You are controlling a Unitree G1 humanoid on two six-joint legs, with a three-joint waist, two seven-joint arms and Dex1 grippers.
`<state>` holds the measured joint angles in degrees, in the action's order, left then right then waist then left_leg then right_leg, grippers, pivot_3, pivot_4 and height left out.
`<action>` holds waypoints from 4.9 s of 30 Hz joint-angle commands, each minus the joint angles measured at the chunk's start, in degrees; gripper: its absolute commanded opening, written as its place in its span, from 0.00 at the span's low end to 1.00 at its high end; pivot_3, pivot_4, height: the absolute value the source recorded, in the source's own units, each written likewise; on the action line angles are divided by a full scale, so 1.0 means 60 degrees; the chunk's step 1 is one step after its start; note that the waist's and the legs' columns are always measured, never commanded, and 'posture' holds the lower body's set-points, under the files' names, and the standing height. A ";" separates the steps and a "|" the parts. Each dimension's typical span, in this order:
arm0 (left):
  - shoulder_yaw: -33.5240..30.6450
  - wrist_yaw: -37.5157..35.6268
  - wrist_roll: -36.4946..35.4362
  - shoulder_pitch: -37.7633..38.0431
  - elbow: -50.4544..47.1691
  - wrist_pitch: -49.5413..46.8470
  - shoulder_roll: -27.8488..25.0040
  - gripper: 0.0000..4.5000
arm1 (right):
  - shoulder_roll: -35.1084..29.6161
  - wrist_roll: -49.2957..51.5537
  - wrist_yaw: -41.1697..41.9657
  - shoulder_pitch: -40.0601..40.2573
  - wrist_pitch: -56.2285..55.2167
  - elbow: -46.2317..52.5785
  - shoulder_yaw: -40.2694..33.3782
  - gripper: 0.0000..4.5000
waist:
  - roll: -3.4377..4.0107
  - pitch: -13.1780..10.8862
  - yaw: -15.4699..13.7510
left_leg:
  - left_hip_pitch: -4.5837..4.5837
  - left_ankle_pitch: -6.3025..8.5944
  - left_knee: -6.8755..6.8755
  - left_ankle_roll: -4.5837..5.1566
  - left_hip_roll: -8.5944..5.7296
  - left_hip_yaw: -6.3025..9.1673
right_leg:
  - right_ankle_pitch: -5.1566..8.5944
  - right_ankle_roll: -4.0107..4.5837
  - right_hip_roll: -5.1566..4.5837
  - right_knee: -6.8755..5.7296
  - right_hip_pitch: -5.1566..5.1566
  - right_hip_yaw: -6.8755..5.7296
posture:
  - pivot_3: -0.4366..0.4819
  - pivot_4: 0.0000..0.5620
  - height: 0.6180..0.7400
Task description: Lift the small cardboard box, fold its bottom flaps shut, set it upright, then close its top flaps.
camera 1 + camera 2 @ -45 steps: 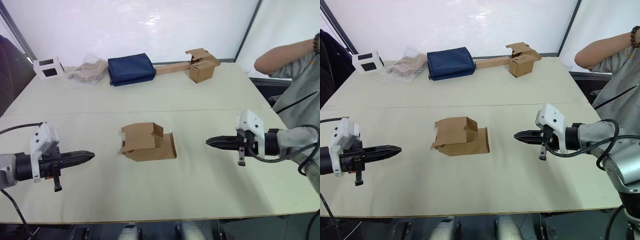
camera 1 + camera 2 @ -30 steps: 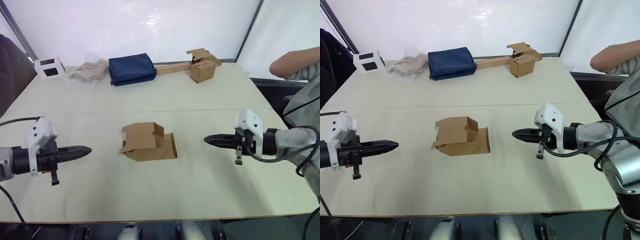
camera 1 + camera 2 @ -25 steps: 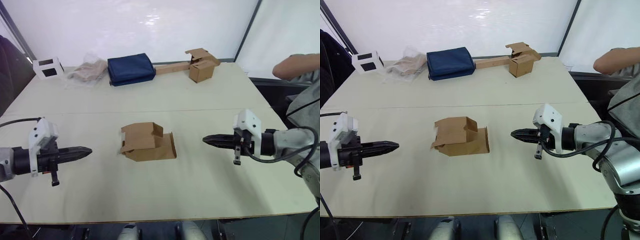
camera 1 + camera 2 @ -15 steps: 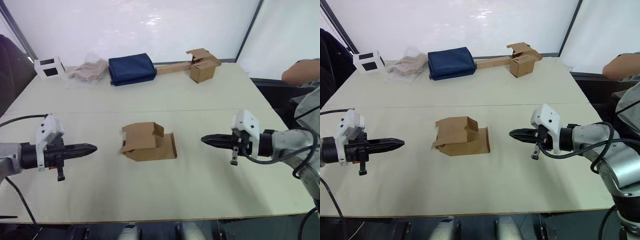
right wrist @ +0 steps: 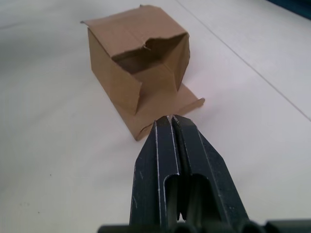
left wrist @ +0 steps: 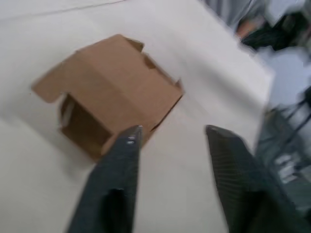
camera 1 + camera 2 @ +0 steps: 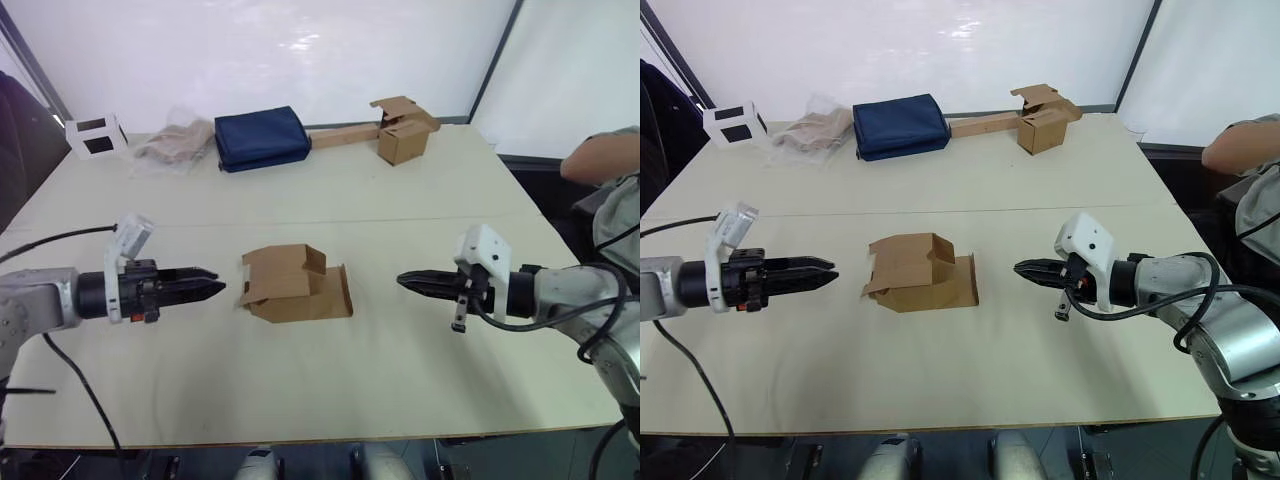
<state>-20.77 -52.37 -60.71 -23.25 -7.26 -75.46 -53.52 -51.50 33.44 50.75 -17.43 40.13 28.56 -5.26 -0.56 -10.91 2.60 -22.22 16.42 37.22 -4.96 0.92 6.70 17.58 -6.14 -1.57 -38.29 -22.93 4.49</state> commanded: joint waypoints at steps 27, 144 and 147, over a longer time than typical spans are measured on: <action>0.0042 0.3051 -0.0844 -0.2877 0.5388 -0.2502 0.2919 0.98 | 0.0430 -0.0097 -0.0992 0.0247 0.0231 0.1055 -0.0080 0.00 | -0.0006 0.0006 0.0003 | -0.0012 -0.0009 0.0010 -0.0017 -0.0014 0.0008 | 0.0000 0.0000 -0.0012 -0.0012 -0.0020 -0.0001 | 0.48 0.27 1.00; 0.2675 -0.1858 0.5360 -0.3516 0.1814 0.9419 0.4097 0.01 | 0.5576 -0.1921 -0.4535 -0.3880 -0.0532 -0.1497 0.1582 0.00 | -0.0004 0.0009 0.0043 | -0.0034 -0.0024 -0.0002 -0.0042 -0.0014 0.0001 | -0.0004 0.0000 -0.0012 -0.0024 -0.0053 0.0008 | 0.48 0.27 1.00; 0.2652 -0.1836 0.5119 -0.3516 0.1607 0.9074 0.4091 0.01 | 0.5677 -0.1954 -0.4549 -0.3898 -0.0562 -0.1504 0.1633 0.00 | -0.0004 0.0009 0.0042 | -0.0034 -0.0024 -0.0001 -0.0042 -0.0014 0.0001 | -0.0004 0.0000 -0.0012 -0.0024 -0.0053 0.0008 | 0.48 0.27 1.00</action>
<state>-4.06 -63.53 -28.14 -42.97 5.35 -20.12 -28.67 -18.16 21.54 23.33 -39.15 37.56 17.69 4.23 -0.58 -10.85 2.85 -22.42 16.27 37.21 -5.21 0.84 6.71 17.55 -6.14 -1.64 -38.43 -23.24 4.54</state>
